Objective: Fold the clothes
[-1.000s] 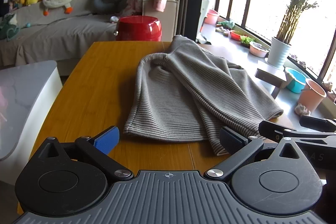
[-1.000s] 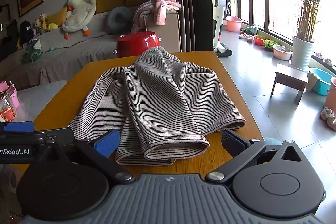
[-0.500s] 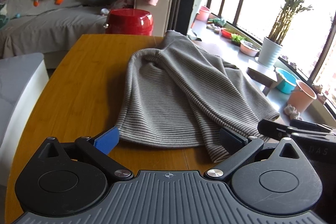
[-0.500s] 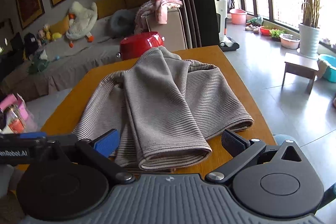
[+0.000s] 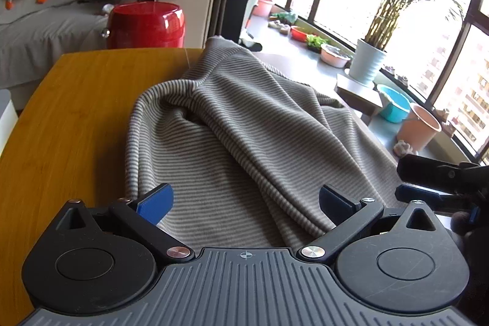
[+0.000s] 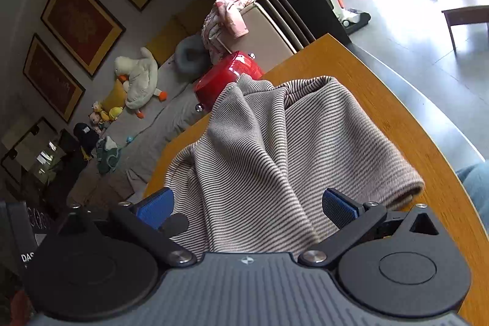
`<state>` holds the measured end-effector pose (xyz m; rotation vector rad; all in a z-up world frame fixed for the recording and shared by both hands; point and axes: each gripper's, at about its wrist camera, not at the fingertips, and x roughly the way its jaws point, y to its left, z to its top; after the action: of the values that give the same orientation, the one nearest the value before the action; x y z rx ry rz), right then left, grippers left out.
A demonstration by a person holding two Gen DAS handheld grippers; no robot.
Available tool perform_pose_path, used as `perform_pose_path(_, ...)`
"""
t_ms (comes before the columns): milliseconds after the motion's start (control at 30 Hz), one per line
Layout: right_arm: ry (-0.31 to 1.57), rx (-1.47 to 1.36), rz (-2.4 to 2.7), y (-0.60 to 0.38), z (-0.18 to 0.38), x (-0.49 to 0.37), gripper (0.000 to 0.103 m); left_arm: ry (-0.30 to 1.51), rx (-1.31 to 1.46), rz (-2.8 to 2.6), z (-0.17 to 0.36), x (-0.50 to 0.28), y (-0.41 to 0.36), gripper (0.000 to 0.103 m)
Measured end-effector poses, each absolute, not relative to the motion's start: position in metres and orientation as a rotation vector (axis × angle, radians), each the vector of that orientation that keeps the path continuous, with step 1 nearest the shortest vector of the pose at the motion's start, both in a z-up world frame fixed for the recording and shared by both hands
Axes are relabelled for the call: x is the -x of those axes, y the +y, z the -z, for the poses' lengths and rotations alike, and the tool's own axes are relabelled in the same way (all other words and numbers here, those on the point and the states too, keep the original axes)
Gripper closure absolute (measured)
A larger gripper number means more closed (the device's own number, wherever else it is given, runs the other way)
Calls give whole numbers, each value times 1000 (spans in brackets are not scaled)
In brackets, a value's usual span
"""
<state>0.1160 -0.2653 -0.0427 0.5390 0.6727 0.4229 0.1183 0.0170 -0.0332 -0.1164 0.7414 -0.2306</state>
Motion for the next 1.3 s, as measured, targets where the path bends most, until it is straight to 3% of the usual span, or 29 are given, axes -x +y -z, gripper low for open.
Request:
perform_pose_path(167, 649, -369, -386, -246, 37, -151, 0, 757, 129, 244, 47, -141, 29, 0)
perform_pose_path(433, 750, -388, -388, -241, 54, -186, 0, 746, 5, 279, 62, -147, 24, 0)
perform_pose_path(867, 859, -118, -588, -218, 42, -118, 0, 761, 49, 352, 59, -101, 52, 0)
perform_pose_path(1067, 884, -131, -606, -219, 35, -84, 1, 775, 39, 371, 57, -63, 63, 0)
perform_pose_path(1100, 880, -136, -601, -222, 34, -80, 2, 769, 31, 367, 57, -62, 62, 0)
perform_pose_path(1300, 831, -70, -570, -223, 33, -63, 41, 732, -14, 348, 57, -52, 56, 0)
